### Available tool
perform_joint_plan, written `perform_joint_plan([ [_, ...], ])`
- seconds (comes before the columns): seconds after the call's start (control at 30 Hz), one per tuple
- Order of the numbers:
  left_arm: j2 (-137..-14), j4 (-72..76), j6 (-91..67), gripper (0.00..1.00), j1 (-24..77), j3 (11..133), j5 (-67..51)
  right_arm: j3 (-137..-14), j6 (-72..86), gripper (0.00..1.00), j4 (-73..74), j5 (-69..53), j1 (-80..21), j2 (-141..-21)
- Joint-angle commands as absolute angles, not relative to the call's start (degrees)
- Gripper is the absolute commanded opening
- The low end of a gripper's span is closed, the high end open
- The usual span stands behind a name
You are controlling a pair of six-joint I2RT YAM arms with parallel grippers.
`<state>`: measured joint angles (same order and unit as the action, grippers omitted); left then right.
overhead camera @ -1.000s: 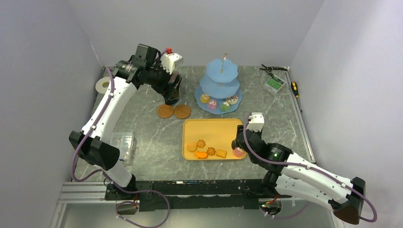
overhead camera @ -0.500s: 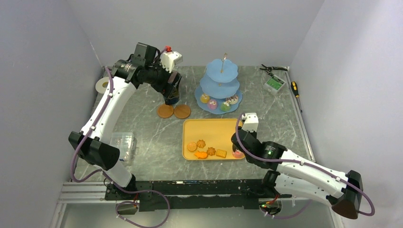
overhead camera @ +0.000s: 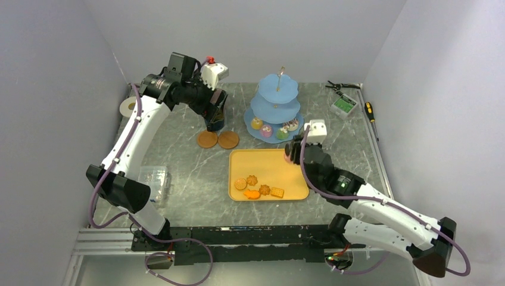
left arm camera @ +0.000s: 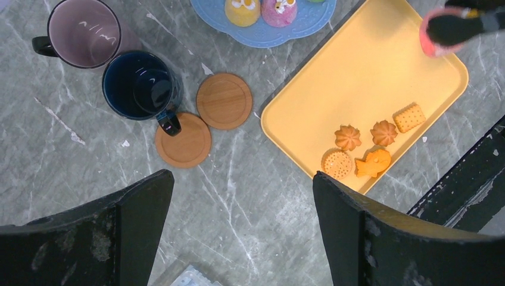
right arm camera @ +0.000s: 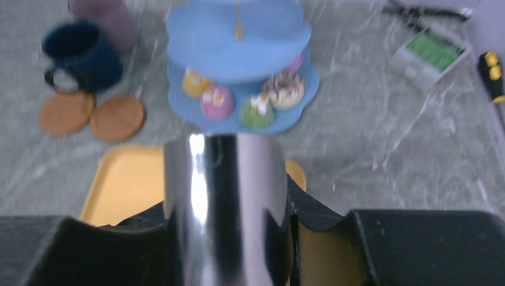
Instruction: Serve the afternoon tea
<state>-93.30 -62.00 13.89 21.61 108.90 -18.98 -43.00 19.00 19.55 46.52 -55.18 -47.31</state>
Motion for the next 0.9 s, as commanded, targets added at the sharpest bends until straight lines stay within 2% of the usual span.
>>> perform_joint_plan([
  [0.0,-92.8,-61.5,14.2,0.93,21.9,111.4,-18.5,-47.8,4.7,0.31,-3.1,42.6,-46.8,-50.9],
  [0.1,-92.5,-61.6,14.4,0.93,21.9,111.2,-18.0,-52.0,4.2,0.30,-5.8,36.3,-39.0,-55.9],
  [0.37,-91.2,-60.5,14.9,0.93,21.9,109.5,-17.2,-56.5,4.7,0.31,-13.1,27.0,-27.9,-64.5],
  [0.87,-91.5,-60.2,14.6,0.93,21.9,109.4,-17.1,-58.4,8.8,0.31,-25.3,17.7,-19.6,-76.2],
])
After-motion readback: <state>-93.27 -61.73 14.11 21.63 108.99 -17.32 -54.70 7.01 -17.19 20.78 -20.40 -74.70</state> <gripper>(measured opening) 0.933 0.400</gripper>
